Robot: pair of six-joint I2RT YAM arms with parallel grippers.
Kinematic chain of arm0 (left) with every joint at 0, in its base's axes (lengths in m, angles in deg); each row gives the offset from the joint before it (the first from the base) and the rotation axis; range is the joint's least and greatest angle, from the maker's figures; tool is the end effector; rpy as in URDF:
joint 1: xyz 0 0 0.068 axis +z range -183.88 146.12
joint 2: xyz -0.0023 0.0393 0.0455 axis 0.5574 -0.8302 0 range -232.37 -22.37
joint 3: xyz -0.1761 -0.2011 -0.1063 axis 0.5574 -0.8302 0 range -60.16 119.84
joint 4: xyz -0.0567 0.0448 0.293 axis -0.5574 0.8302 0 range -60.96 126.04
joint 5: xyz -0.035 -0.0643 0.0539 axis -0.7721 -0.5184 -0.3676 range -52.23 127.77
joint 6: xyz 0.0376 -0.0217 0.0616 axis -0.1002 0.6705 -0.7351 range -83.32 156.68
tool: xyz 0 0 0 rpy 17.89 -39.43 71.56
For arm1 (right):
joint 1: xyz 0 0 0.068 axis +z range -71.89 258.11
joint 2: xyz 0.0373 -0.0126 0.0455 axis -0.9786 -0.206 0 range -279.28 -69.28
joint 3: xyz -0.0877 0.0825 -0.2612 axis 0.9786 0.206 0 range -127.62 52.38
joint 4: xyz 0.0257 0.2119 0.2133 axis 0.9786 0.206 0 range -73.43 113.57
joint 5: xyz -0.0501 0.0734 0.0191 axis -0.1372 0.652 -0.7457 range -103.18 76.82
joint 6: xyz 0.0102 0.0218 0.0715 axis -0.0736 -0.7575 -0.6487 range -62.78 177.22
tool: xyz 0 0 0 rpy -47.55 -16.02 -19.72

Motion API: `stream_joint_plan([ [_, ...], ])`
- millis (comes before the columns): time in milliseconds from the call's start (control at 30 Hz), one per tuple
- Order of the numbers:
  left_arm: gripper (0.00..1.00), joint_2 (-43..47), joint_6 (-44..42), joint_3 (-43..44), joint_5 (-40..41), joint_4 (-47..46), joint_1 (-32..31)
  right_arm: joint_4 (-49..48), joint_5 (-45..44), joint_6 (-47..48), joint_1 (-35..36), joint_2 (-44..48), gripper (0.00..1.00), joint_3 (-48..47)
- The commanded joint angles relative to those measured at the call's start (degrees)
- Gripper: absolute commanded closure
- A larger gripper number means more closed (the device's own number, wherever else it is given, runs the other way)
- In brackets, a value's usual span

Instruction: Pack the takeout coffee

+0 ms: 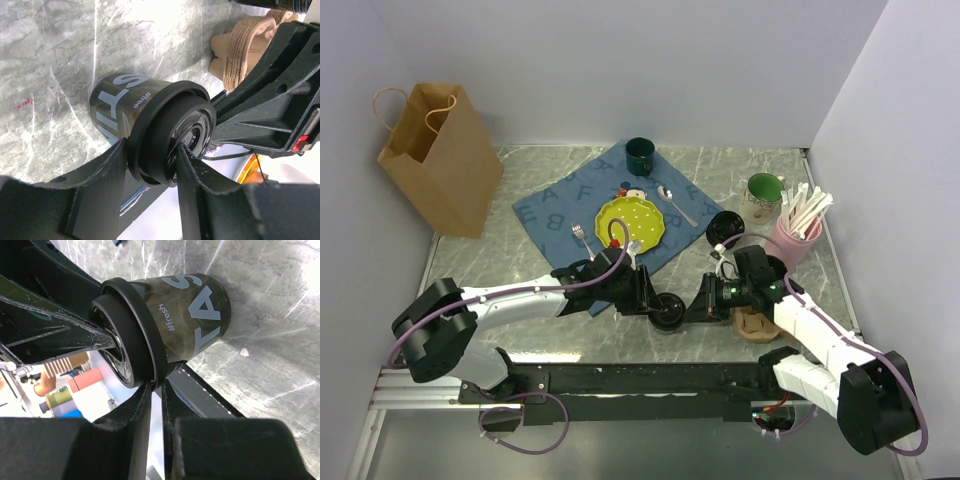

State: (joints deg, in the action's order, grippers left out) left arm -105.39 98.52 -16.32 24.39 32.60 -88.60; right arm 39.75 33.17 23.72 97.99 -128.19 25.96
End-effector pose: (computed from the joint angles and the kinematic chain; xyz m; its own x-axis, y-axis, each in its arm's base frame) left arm 0.1883 -0.2916 0.1634 -0.9717 -0.1115 -0.2082 0.0756 0.6881 -0.7216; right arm 0.1886 0.1171 0.1514 -0.9890 0.0475 -0.1403 -0.0869 0.5806 0.8095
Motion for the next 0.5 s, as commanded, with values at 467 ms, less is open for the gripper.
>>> stream_joint_plan([
  [467, 0.47, -5.8, -2.6, 7.3, 8.3, 22.5, -3.9, 16.1, -8.5, 7.7, 1.7, 0.8, 0.58, -18.0],
])
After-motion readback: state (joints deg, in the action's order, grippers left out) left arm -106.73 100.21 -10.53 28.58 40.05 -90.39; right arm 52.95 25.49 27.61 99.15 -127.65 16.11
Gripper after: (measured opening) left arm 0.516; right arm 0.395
